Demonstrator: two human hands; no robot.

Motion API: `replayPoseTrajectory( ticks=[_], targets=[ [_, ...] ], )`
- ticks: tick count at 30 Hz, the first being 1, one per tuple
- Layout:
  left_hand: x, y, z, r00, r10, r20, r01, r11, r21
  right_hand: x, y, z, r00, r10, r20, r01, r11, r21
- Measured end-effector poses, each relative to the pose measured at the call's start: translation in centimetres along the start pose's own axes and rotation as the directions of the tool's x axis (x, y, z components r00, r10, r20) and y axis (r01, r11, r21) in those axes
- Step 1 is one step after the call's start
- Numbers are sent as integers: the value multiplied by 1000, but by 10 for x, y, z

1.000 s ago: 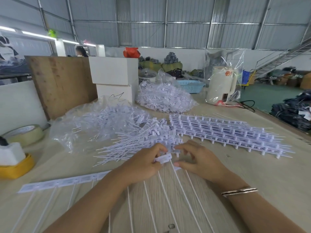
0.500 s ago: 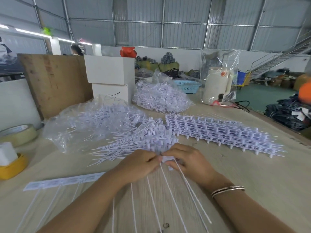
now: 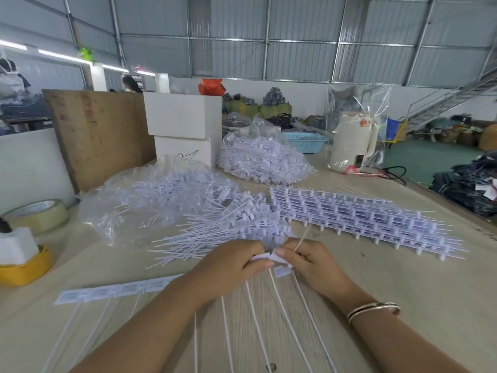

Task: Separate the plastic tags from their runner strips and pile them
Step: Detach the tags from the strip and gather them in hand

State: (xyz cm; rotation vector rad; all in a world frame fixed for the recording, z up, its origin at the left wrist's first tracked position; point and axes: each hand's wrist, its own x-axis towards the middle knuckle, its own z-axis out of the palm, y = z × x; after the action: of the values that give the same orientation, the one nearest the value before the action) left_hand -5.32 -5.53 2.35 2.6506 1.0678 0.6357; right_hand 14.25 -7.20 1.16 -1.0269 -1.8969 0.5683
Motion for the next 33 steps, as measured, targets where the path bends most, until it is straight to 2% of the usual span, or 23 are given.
replayPoseTrajectory(
  ticks=[5,7,9,12,14,20,25,28,31,33],
  targets=[
    [-1,2,-3,998,34,-49,-37,996,-77,-1,-6,1,998,50,-40,-46,995,88],
    [-4,2,-5,998,43,-38,-47,995,-91,-1,-2,-8,980,94,-177,-72,989,126],
    [-7,3,-6,1000,27,-10,-28,996,-90,-1,4,-19,956,98,-276,-77,993,87],
    [-10,5,-10,999,-47,24,49,992,-112,-1,6,-19,983,7,-186,-22,997,-78],
    [-11,5,-13,996,-81,41,84,992,-92,1,8,-15,995,-17,-99,4,992,-127],
    [-9,3,-12,981,-186,53,181,979,94,0,12,-17,994,26,103,-13,992,-125],
    [-8,12,-6,985,-162,61,145,965,217,2,14,-14,987,57,152,-38,992,-121],
    [-8,19,2,990,-120,70,108,981,159,0,5,-13,996,-79,35,83,988,-132],
    [-7,20,7,996,-89,29,88,996,25,-4,-2,-11,986,-151,76,159,980,-117],
    [-7,18,6,993,-112,24,114,990,-80,-5,-4,-6,970,-219,102,237,946,-223]
  ],
)
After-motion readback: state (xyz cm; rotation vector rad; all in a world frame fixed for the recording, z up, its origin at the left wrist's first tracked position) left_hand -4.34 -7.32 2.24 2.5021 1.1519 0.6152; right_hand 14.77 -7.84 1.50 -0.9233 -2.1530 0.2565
